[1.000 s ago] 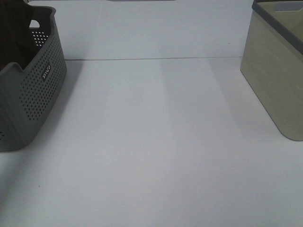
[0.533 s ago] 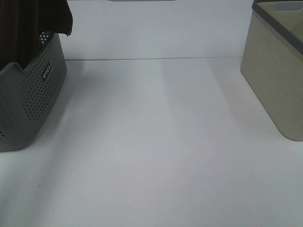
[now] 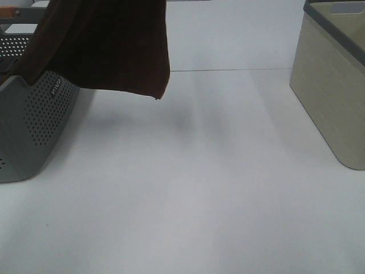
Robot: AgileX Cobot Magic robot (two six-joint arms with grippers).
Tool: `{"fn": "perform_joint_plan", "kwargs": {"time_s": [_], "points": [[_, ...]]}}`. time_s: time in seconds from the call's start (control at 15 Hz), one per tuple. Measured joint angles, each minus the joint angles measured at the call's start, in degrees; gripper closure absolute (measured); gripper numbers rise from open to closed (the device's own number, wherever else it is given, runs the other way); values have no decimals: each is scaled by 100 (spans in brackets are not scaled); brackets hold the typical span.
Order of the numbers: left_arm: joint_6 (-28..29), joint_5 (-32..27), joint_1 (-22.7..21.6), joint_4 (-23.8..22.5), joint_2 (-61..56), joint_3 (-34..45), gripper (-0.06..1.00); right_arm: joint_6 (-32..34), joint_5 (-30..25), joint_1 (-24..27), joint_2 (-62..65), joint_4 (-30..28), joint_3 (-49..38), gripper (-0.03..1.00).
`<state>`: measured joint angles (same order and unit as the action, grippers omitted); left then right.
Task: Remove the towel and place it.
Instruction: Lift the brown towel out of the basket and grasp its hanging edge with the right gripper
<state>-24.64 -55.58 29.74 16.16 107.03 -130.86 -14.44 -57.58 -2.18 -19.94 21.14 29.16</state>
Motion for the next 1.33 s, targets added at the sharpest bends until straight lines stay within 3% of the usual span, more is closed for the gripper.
{"fn": "perform_joint_plan", "kwargs": {"time_s": [0.2, 0.33, 0.47, 0.67, 0.8, 1.0, 1.13, 1.33], "points": [[-6, 0, 418, 57, 0, 0, 94, -1387, 470, 0, -1140, 1100, 11, 33], [-6, 6, 596, 74, 0, 0, 94, -2853, 831, 0, -2097, 2332, 17, 33], [-6, 11, 630, 74, 0, 0, 94, -4715, 968, 0, -3037, 3925, 17, 33], [-6, 11, 630, 166, 63, 0, 94, -7385, 825, 0, -4314, 6331, 17, 33], [-6, 57, 630, 195, 92, 0, 94, -8772, 229, 0, -5248, 7569, 23, 33], [-6, 258, 630, 298, 92, 0, 94, -9322, -126, -11, -6131, 7804, 126, 33], [-6, 401, 630, 361, 92, 0, 94, -9505, -17, -264, -6543, 7815, 344, 33], [-6, 498, 630, 361, 92, 0, 94, -9597, 968, -1026, -6916, 7809, 894, 33]]}}
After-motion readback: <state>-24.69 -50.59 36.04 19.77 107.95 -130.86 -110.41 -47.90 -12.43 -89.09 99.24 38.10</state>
